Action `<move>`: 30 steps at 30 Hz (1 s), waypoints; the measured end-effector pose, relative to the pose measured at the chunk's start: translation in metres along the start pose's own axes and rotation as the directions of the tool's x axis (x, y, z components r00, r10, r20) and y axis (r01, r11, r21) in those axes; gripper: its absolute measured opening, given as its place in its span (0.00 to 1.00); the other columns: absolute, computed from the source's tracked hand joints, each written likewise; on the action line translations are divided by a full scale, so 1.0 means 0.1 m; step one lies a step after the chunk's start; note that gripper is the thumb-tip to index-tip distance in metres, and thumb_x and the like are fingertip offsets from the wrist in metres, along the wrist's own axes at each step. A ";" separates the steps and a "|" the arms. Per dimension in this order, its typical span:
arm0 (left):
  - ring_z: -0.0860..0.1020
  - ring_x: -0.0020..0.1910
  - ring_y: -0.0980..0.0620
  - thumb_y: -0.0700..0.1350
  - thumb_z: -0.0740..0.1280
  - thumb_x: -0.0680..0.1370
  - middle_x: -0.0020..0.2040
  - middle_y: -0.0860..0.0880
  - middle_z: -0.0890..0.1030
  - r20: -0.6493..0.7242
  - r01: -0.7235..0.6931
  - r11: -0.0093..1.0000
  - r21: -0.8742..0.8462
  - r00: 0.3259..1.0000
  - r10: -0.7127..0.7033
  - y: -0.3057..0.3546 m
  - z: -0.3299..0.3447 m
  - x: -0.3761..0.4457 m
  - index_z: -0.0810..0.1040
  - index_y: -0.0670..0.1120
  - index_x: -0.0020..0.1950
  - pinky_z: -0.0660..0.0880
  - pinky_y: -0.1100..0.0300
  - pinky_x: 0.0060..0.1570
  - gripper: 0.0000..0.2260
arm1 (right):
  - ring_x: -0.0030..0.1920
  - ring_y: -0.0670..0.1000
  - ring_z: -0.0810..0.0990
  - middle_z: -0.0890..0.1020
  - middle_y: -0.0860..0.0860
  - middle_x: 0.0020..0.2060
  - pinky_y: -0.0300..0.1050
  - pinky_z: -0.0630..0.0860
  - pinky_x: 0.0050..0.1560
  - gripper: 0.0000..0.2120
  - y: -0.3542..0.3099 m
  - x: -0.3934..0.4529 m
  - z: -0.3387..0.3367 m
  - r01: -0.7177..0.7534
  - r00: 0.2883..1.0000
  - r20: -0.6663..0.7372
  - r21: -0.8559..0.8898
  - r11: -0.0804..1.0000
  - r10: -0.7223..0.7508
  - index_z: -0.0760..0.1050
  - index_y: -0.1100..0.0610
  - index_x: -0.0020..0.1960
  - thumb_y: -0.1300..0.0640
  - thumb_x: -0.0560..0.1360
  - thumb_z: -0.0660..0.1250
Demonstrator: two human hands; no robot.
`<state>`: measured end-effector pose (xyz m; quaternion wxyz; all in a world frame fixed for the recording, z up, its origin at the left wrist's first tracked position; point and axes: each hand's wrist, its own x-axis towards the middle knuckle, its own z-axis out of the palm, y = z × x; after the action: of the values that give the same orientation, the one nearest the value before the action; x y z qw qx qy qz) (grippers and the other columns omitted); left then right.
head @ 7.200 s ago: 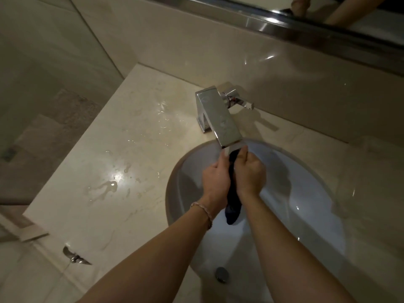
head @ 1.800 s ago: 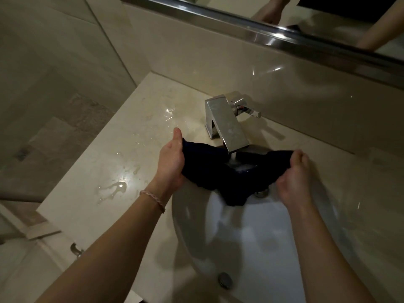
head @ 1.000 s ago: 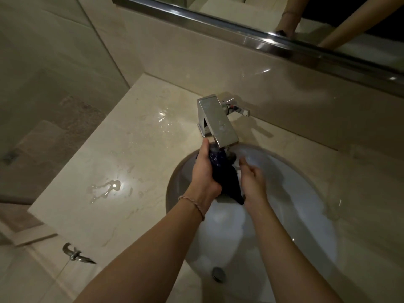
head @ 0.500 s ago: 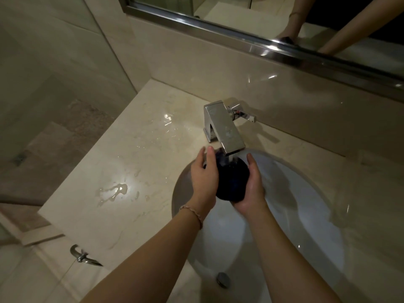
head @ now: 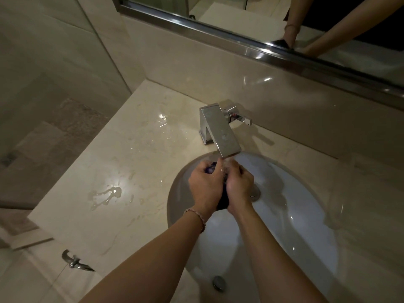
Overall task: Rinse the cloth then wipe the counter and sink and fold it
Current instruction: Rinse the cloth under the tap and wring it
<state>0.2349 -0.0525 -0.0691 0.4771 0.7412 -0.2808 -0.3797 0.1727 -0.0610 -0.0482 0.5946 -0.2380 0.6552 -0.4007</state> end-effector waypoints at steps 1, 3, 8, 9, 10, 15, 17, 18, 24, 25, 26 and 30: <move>0.66 0.28 0.55 0.51 0.71 0.78 0.28 0.49 0.69 0.017 -0.006 0.999 0.034 1.000 0.005 0.00 0.00 0.00 0.70 0.42 0.32 0.67 0.55 0.32 0.20 | 0.43 0.60 0.86 0.86 0.56 0.38 0.64 0.83 0.48 0.11 -0.01 -0.01 -0.01 0.013 0.999 -0.031 -0.026 1.000 -0.014 0.82 0.57 0.41 0.53 0.78 0.66; 0.68 0.28 0.55 0.52 0.71 0.78 0.28 0.50 0.71 0.024 0.018 0.997 0.074 1.000 -0.020 0.03 0.00 0.01 0.74 0.40 0.33 0.68 0.56 0.32 0.20 | 0.43 0.59 0.85 0.85 0.55 0.37 0.53 0.83 0.44 0.12 -0.07 -0.03 -0.03 0.047 0.996 -0.064 -0.129 0.991 -0.056 0.81 0.58 0.41 0.53 0.79 0.65; 0.78 0.34 0.42 0.55 0.73 0.77 0.34 0.38 0.78 -0.013 0.284 0.941 -0.186 0.956 -0.291 0.14 0.02 0.06 0.77 0.37 0.38 0.77 0.50 0.37 0.21 | 0.53 0.54 0.79 0.80 0.53 0.57 0.43 0.73 0.45 0.18 -0.39 0.05 -0.06 0.149 0.989 0.079 -0.523 0.839 -0.127 0.74 0.52 0.64 0.44 0.82 0.55; 0.80 0.36 0.38 0.55 0.73 0.76 0.38 0.35 0.80 0.006 0.292 0.933 -0.208 0.955 -0.297 0.17 0.02 0.07 0.77 0.35 0.41 0.80 0.47 0.39 0.22 | 0.59 0.56 0.77 0.78 0.54 0.62 0.48 0.75 0.56 0.21 -0.49 0.09 -0.07 0.202 0.979 0.072 -0.497 0.844 -0.192 0.72 0.51 0.68 0.43 0.81 0.54; 0.81 0.38 0.36 0.54 0.72 0.77 0.39 0.34 0.80 0.031 0.290 0.936 -0.201 0.957 -0.290 0.19 0.01 0.08 0.77 0.34 0.44 0.81 0.45 0.39 0.22 | 0.65 0.55 0.75 0.76 0.52 0.65 0.51 0.72 0.65 0.22 -0.60 0.13 -0.08 0.246 0.966 0.037 -0.448 0.859 -0.257 0.70 0.51 0.71 0.43 0.82 0.52; 0.77 0.32 0.47 0.53 0.71 0.78 0.31 0.43 0.76 0.065 0.291 0.952 -0.091 0.956 -0.286 0.21 -0.09 -0.04 0.73 0.42 0.35 0.74 0.54 0.33 0.19 | 0.57 0.53 0.80 0.81 0.46 0.48 0.62 0.75 0.64 0.14 -1.05 0.30 -0.05 0.232 0.973 0.078 -0.282 0.931 -0.219 0.76 0.47 0.47 0.48 0.83 0.54; 0.82 0.35 0.42 0.56 0.71 0.77 0.35 0.39 0.80 0.073 0.303 0.949 -0.083 0.952 -0.297 0.17 -0.12 -0.10 0.77 0.39 0.38 0.79 0.50 0.37 0.21 | 0.53 0.53 0.82 0.84 0.50 0.48 0.63 0.78 0.60 0.16 -1.05 0.33 -0.04 0.216 0.976 0.097 -0.323 0.921 -0.195 0.79 0.51 0.47 0.47 0.82 0.55; 0.83 0.37 0.41 0.57 0.71 0.78 0.37 0.38 0.81 0.074 0.305 0.949 -0.075 0.951 -0.300 0.16 -0.14 -0.13 0.78 0.38 0.39 0.80 0.49 0.39 0.22 | 0.51 0.53 0.83 0.85 0.51 0.47 0.62 0.79 0.59 0.18 -1.04 0.29 -0.04 0.221 0.975 0.102 -0.351 0.910 -0.197 0.81 0.53 0.48 0.47 0.80 0.55; 0.79 0.35 0.39 0.57 0.70 0.77 0.36 0.38 0.78 0.051 0.263 0.965 -0.012 0.964 -0.262 0.22 -0.25 -0.36 0.76 0.34 0.43 0.77 0.47 0.36 0.24 | 0.54 0.51 0.79 0.81 0.50 0.52 0.44 0.73 0.54 0.16 -0.79 -0.26 -0.22 0.210 0.976 0.142 -0.430 0.878 -0.164 0.79 0.51 0.53 0.47 0.84 0.54; 0.77 0.33 0.42 0.56 0.70 0.77 0.34 0.39 0.76 0.038 0.245 0.969 -0.019 0.969 -0.244 0.25 -0.28 -0.40 0.75 0.34 0.41 0.74 0.48 0.35 0.24 | 0.56 0.51 0.79 0.81 0.50 0.55 0.49 0.74 0.58 0.16 -0.68 -0.37 -0.28 0.116 0.993 0.026 -0.338 0.934 -0.114 0.78 0.49 0.55 0.44 0.83 0.54; 0.75 0.31 0.46 0.56 0.70 0.77 0.33 0.39 0.75 0.024 0.225 0.974 -0.023 0.974 -0.224 0.27 -0.31 -0.45 0.74 0.34 0.40 0.72 0.50 0.35 0.24 | 0.56 0.51 0.79 0.81 0.52 0.58 0.50 0.76 0.55 0.16 -0.55 -0.47 -0.33 0.012 0.998 -0.063 -0.255 0.967 -0.029 0.77 0.50 0.58 0.43 0.83 0.55; 0.74 0.31 0.56 0.57 0.70 0.78 0.33 0.45 0.76 0.017 0.058 0.992 0.108 0.998 -0.061 0.37 -0.43 -0.77 0.75 0.41 0.36 0.71 0.61 0.34 0.20 | 0.54 0.58 0.82 0.84 0.56 0.53 0.57 0.79 0.55 0.27 -0.16 -1.05 -0.46 -0.457 0.888 0.075 0.014 0.890 0.454 0.78 0.51 0.59 0.31 0.77 0.58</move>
<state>0.2265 0.0144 -0.0014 0.4223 0.7698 -0.2834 -0.3857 0.1442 0.0242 0.0251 0.6980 -0.0823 0.6653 -0.2517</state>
